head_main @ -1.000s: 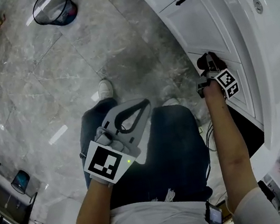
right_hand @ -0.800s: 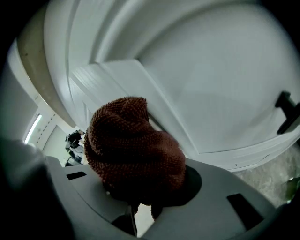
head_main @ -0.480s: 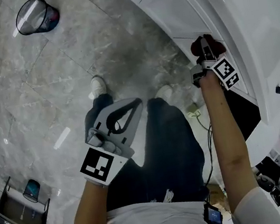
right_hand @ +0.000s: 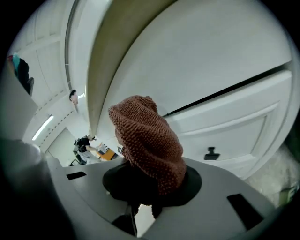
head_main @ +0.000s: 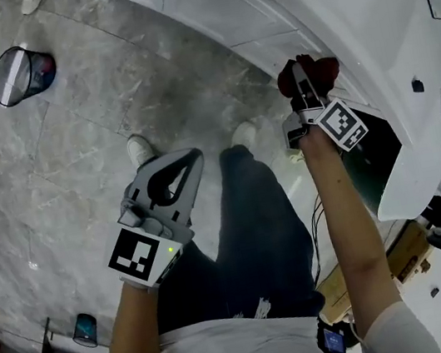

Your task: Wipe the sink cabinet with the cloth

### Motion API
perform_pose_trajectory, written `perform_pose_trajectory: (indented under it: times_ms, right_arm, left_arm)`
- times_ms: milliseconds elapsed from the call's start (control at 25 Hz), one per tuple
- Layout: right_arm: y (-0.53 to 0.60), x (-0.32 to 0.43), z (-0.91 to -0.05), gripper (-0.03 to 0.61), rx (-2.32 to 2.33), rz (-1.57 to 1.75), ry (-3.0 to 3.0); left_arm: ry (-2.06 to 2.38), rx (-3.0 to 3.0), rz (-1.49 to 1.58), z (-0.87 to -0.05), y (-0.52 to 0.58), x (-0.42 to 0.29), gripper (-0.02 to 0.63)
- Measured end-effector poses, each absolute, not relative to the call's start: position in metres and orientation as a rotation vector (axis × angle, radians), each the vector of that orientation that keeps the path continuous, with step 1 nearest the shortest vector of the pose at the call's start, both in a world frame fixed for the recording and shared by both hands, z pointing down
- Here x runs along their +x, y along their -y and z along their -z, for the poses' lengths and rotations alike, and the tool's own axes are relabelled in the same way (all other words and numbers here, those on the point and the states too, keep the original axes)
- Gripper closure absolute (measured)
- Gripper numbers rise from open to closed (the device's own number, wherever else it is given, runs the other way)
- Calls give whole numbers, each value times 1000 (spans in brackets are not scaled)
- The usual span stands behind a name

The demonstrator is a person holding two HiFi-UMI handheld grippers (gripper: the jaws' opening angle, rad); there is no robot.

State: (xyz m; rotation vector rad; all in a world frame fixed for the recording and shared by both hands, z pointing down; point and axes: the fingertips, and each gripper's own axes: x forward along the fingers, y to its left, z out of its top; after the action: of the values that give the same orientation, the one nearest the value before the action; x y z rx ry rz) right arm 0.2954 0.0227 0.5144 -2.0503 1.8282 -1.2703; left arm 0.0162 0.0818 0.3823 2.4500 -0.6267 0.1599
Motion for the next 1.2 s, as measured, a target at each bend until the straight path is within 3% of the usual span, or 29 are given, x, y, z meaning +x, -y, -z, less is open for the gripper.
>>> perform_pose_trajectory:
  times_ms: [560,1200]
  right_arm:
    - [-163,450,-513,476,-2424,1334,-1563]
    - [-159,479,-575,479,-2469,1568,-1630]
  left_arm:
    - [437,2493,-306,-388,-114,85,603]
    - [565,2453,-301,-400,-112,100,603]
